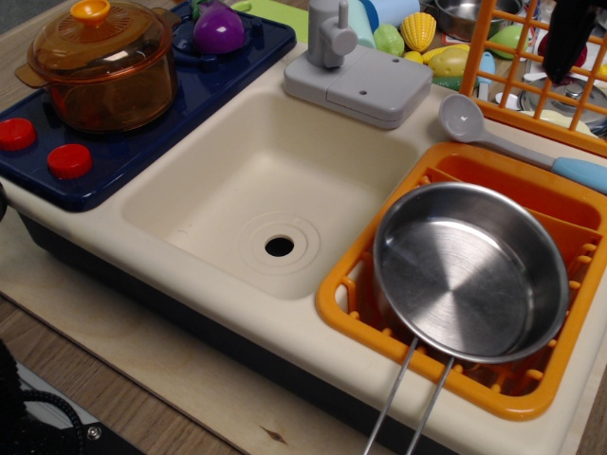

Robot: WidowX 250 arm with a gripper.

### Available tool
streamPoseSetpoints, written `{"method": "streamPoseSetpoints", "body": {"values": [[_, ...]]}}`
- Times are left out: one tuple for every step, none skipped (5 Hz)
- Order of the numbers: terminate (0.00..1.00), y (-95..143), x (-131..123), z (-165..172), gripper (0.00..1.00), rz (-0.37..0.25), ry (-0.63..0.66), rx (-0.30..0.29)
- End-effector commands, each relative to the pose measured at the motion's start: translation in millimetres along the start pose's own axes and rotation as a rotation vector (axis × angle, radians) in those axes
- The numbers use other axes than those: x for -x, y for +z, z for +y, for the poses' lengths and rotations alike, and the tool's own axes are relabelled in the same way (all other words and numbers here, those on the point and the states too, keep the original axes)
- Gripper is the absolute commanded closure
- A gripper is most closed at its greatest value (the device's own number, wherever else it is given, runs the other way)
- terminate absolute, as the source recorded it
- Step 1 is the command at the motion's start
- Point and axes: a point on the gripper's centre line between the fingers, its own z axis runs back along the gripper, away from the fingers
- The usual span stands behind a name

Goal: Put spoon into pan

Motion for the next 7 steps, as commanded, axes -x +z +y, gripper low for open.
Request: {"method": "streamPoseSetpoints", "body": {"values": [[0.00, 0.0, 0.0, 0.0, 0.00, 0.000, 0.000, 0.000], [0.00, 1.8, -9.2, 0.1, 0.00, -0.002, -0.268, -0.156], [0.00, -3.0, -15.8, 4.9, 0.00, -0.038, -0.519, -0.221], [0.00, -10.1, -18.1, 8.2, 0.00, -0.078, -0.582, -0.213], [0.00, -23.2, -13.6, 20.2, 0.00, -0.130, -0.619, -0.189], [0.00, -27.2, -18.6, 41.8, 0.00, -0.141, -0.688, -0.156], [0.00, -27.4, -20.7, 56.4, 0.00, -0.140, -0.734, -0.151]]}}
